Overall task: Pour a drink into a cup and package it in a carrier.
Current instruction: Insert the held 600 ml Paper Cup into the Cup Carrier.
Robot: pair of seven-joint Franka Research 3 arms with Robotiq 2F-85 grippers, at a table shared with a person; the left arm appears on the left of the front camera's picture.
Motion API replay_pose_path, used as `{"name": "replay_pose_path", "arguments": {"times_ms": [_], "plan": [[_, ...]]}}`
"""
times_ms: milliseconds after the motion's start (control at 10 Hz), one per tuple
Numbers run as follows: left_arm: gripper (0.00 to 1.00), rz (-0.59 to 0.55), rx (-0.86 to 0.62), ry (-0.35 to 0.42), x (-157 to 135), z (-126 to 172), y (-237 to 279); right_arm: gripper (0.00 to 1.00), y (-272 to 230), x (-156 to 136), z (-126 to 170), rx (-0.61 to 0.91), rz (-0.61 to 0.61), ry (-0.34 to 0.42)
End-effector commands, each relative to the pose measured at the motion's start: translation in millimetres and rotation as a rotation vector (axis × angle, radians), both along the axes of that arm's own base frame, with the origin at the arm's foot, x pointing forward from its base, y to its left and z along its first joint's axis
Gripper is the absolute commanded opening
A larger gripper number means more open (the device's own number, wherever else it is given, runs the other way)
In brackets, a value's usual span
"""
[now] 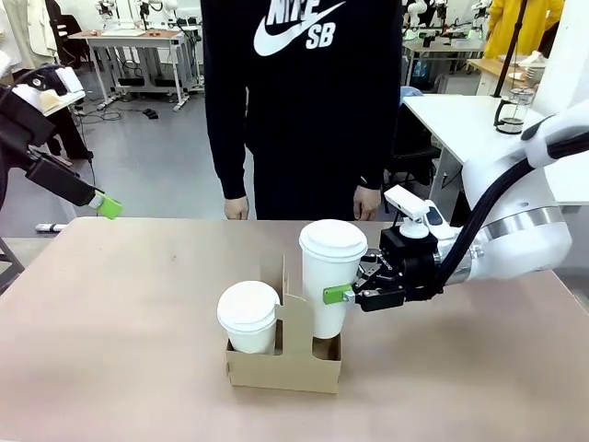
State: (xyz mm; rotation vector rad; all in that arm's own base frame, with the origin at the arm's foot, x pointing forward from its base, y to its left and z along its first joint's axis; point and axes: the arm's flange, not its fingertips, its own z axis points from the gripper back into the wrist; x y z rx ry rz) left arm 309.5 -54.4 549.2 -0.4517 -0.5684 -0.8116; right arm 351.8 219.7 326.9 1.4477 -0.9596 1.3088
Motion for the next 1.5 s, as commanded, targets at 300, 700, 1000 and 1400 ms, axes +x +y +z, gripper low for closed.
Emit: {"name": "replay_pose_path", "arguments": {"times_ms": [300, 700, 1000, 1400], "plan": [[1.00, 0.035, 0.019, 0.013, -3.9, 3.4, -8.8, 0.81, 3.0, 5.4, -25.3, 0.047, 0.067, 0.005], [1.00, 0.035, 0.019, 0.013, -3.9, 3.4, -8.8, 0.81, 6.0, 5.9, -48.7, 0.019, 0.097, 0.022], [1.00, 0.035, 0.019, 0.013, -3.9, 3.4, -8.8, 0.81, 2.6, 11.3, -70.0, -0.040, 0.136, 0.010], [1.00, 0.035, 0.019, 0.013, -3.9, 3.4, -8.8, 1.00, -0.9, 10.2, -79.2, -0.084, 0.188, -0.079]]}}
